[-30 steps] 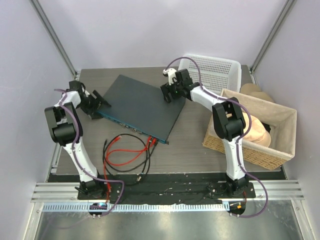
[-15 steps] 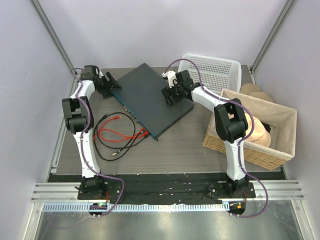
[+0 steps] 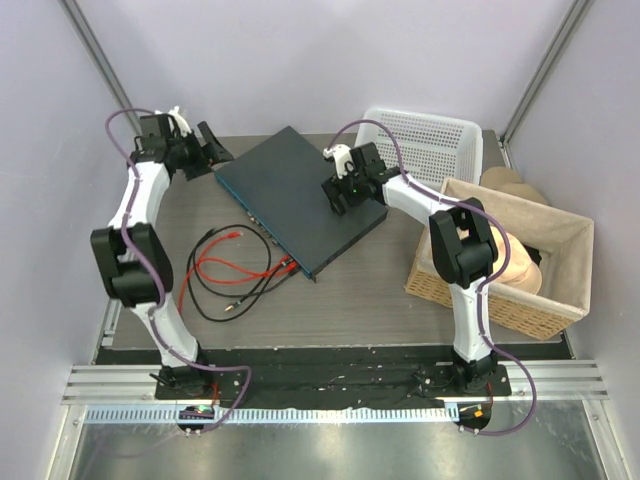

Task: Pull the plug from the switch port
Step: Move the switch port to the center of the board.

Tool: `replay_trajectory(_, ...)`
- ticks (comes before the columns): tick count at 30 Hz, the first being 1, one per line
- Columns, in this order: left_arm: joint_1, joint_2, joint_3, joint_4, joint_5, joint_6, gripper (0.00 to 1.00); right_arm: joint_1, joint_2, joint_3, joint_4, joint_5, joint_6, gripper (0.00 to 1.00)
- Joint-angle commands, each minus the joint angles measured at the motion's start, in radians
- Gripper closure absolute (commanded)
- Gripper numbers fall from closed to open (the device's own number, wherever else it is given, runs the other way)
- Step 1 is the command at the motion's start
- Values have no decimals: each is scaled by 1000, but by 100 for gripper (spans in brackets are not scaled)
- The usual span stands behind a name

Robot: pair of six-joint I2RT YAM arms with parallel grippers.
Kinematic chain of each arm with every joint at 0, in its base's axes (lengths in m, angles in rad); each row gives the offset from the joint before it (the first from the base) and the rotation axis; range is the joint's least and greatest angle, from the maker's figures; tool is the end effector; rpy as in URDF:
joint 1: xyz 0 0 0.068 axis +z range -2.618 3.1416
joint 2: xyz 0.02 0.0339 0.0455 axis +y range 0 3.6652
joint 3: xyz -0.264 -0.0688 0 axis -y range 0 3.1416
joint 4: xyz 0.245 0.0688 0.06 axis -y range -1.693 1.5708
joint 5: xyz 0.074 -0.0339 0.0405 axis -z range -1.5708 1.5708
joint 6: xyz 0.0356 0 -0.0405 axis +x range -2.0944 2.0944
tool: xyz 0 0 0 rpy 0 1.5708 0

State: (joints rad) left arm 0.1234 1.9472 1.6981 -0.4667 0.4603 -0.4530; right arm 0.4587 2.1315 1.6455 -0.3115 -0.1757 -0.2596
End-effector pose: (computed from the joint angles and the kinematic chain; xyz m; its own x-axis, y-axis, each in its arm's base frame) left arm 0.4477 0.0396 0.2873 -0.6829 -0.4798 -0.5509 -0.0851 0.8012 -0.5924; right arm 0.4287 0.2187 0.1977 -0.4801 -0.5190 -0.7072 -0.6919 0.7197 -0.0584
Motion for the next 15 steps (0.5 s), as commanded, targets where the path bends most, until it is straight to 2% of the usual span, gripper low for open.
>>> replay_trajectory(1,-16,-161,-151,27,116,131,19,17,-31,-36,-124,-10,13,13)
replay_trajectory(3,-16,-209,-211,-12,168,161,19,17,-39,-35,-120,-10,16,14)
replay_trajectory(5,-18,-229,-236,-50,221,238,28,17,-50,-38,-109,-11,23,13)
replay_trajectory(6,-19,-237,-244,-120,250,275,31,15,-53,-38,-106,-11,31,13)
replay_trajectory(8,-27,-267,-250,-200,293,443,32,17,-59,-38,-103,-22,34,13)
replay_trajectory(10,-40,-287,-253,-352,351,596,32,17,-59,-36,-101,-25,40,13)
replay_trajectory(11,-50,-292,-255,-413,353,766,32,17,-61,-38,-101,-24,40,13)
replay_trajectory(12,-85,-294,-261,-517,335,851,32,15,-61,-39,-98,-22,42,13)
replay_trajectory(13,-102,-297,-270,-545,278,900,32,18,-62,-44,-94,-15,43,13)
replay_trajectory(15,-132,-300,-299,-566,265,958,32,23,-73,-49,-92,4,40,13)
